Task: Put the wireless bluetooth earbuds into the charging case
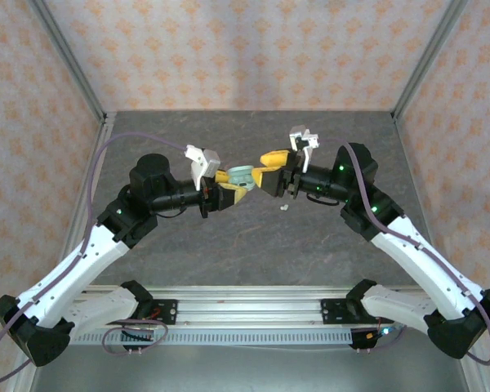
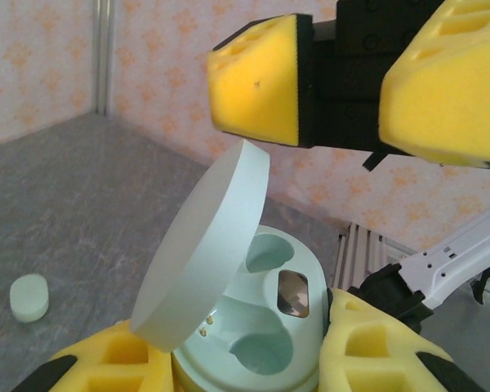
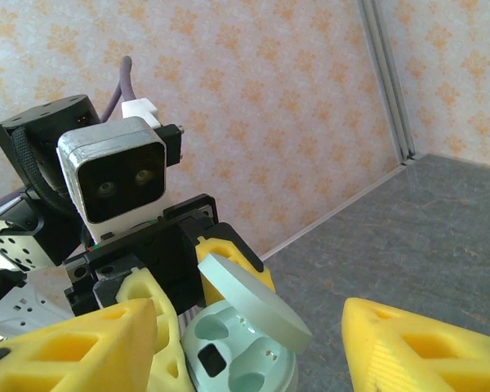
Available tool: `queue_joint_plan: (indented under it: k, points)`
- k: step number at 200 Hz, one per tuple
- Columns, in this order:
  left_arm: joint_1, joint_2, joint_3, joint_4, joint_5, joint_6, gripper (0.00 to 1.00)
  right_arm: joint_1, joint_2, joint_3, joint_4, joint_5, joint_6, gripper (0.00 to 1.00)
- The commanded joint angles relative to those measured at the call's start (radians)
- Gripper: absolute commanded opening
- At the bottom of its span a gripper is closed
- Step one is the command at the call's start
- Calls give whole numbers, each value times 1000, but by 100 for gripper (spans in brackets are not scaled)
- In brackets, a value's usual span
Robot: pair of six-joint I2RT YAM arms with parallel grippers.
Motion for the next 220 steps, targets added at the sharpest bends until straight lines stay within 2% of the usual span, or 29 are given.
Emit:
queue_joint_plan:
  k: [1,20,51,69,110,135,158,174,206,220]
  points:
    - [19,-7,10,-51,-15,-12,16,7,17,43,-10,23,25,62]
    - [30,-7,8,-82,-16,-9,16,6,41,71,-75,65,62,62]
    - [64,-49,-43,-131,-27,10,16,-3,118,169,-312,290,121,63]
    - [90,-88,-64,-163,-33,14,16,-24,202,201,-374,358,161,63]
    - [96,-166,-82,-274,-93,86,16,-38,412,254,-365,404,273,56]
    - [96,-204,-104,-290,-102,89,16,-30,590,349,-397,331,310,47]
    - [97,-234,-113,-303,-121,93,17,-1,776,467,-452,285,254,40]
    - [99,-245,-107,-323,-131,99,17,18,914,595,-560,297,210,36]
    - [102,-260,-111,-319,-157,85,17,64,1143,837,-710,310,200,36]
    - [102,-246,-97,-280,-132,89,17,95,1220,936,-761,340,136,37]
